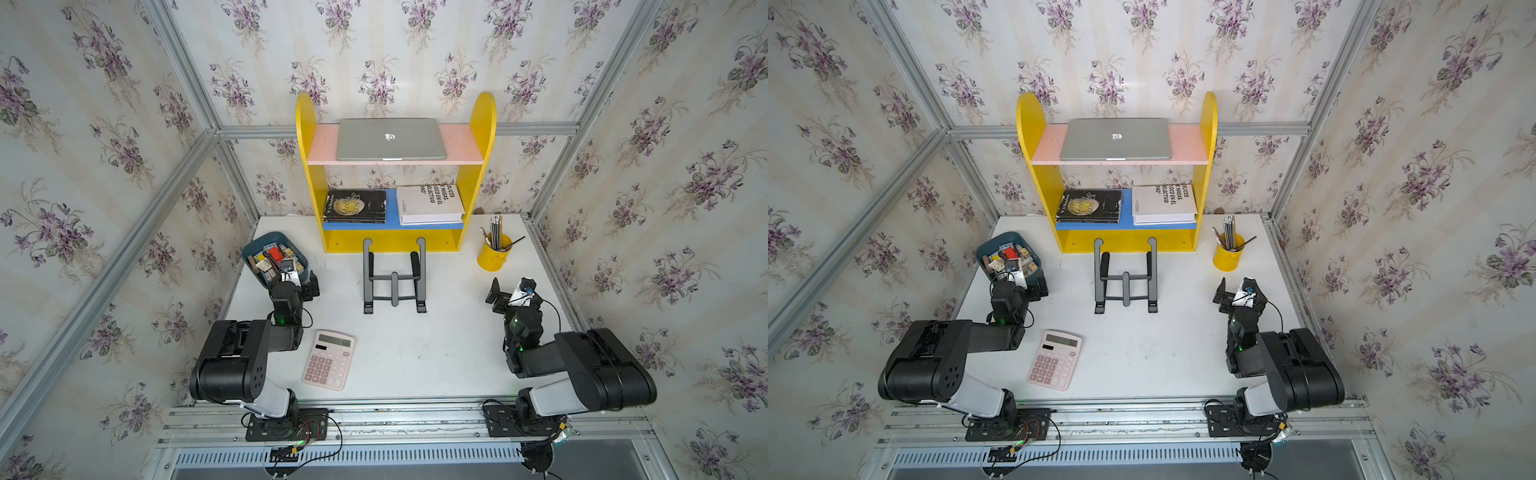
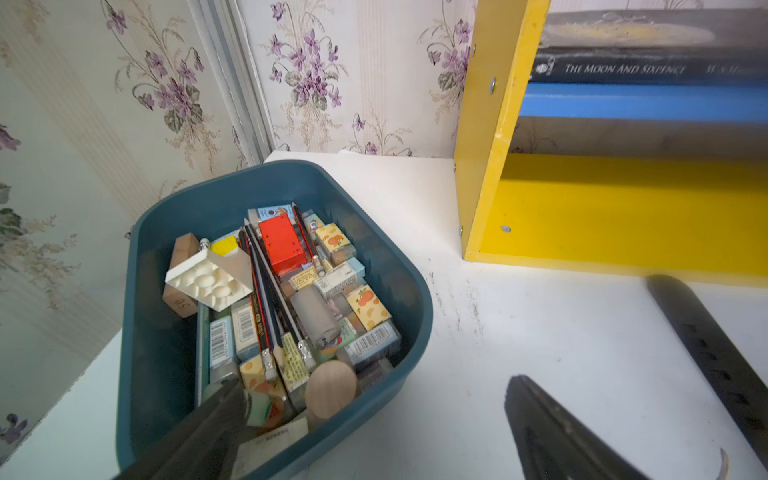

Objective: Close the laptop lid and set it aside
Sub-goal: Reset both arms

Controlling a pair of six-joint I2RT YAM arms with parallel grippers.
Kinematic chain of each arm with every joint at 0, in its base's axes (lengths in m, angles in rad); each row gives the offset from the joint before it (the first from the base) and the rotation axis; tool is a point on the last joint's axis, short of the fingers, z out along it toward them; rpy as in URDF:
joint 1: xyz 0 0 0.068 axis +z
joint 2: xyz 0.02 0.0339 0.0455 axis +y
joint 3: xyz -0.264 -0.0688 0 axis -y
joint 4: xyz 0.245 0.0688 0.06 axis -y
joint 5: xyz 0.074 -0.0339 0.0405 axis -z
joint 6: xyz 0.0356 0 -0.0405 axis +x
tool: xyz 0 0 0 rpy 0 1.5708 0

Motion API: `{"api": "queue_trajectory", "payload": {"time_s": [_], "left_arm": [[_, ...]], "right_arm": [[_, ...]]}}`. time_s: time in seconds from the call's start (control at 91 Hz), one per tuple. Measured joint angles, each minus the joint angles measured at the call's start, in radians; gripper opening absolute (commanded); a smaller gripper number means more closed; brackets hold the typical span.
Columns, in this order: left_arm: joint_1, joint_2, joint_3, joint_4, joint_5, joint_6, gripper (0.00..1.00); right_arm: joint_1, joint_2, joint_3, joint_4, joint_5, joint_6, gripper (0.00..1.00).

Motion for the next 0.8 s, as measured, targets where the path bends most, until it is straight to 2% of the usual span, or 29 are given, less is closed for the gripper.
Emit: {"api": "queue_trajectory", "payload": {"time_s": [0.209, 0.637, 0.802], "left_arm": [[0.0, 0.0, 0.0, -0.024, 0.004, 0.0, 1.0], [-0.016, 0.002, 0.01, -0.034, 0.003, 0.015, 1.0], [-0.017, 0.004, 0.013, -0.043, 0.003, 0.023, 1.0]], "right_arm": [[-0.008, 0.014, 0.09, -0.018, -0.001, -0.003, 1.0], [-0.011, 0.018, 0.102, -0.048, -0.006, -0.014, 1.0], [-0.035, 0.018, 0.119, -0.077, -0.047, -0.01, 1.0]]}}
